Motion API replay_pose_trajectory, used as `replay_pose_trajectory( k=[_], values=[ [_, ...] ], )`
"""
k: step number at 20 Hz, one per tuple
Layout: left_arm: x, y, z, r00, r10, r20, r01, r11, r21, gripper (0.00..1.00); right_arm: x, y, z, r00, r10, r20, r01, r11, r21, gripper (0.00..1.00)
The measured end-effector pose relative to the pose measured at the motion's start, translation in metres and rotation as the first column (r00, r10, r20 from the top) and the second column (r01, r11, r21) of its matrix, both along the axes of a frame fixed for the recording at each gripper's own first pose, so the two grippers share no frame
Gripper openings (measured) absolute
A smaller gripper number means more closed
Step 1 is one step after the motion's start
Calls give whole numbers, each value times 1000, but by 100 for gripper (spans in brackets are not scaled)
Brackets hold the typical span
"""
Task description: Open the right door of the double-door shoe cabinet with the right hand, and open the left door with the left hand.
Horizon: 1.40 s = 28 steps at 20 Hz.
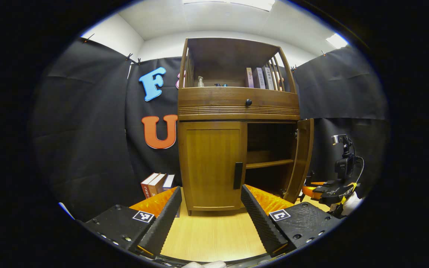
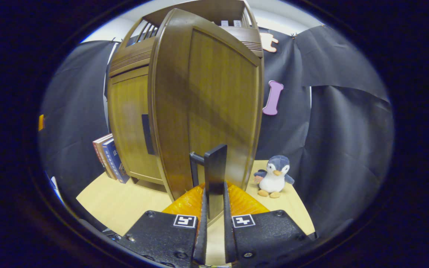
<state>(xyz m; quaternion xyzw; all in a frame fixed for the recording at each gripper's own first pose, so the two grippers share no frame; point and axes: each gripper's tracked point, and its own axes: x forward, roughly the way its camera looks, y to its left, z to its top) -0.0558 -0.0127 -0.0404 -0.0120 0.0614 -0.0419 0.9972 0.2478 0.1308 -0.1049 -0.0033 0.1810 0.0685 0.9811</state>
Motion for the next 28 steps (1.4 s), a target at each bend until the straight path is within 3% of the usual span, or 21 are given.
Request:
replay_pose_trajectory(
  k=[4, 6, 10, 13, 19, 28],
  values=[
    [1, -15, 1, 1000, -30, -7, 30, 999, -14, 96, -12, -26, -1, 999, -32, 10, 32, 999, 28, 17],
    [4, -23, 5, 999, -32, 4, 32, 999, -9, 100, -13, -33, 1, 1000, -21, 15, 21, 1000, 17, 14],
    [13, -47, 8, 1000, -19, 14, 20, 999, -32, 96, -15, -47, 0, 1000, 12, 1, -12, 999, 53, 11],
    [15, -74, 10, 1000, -22, 10, 23, 998, -65, 94, -17, -63, -1, 999, 36, -3, -36, 999, 27, 10],
    [17, -105, 6, 1000, -10, -1, 10, 999, -47, 94, -17, -92, 2, 997, 76, -13, -76, 996, 43, 5],
    [12, -143, 6, 1000, -20, -7, 19, 997, -70, 94, -12, -128, 4, 992, 124, -16, -123, 991, 45, 5]
  ],
)
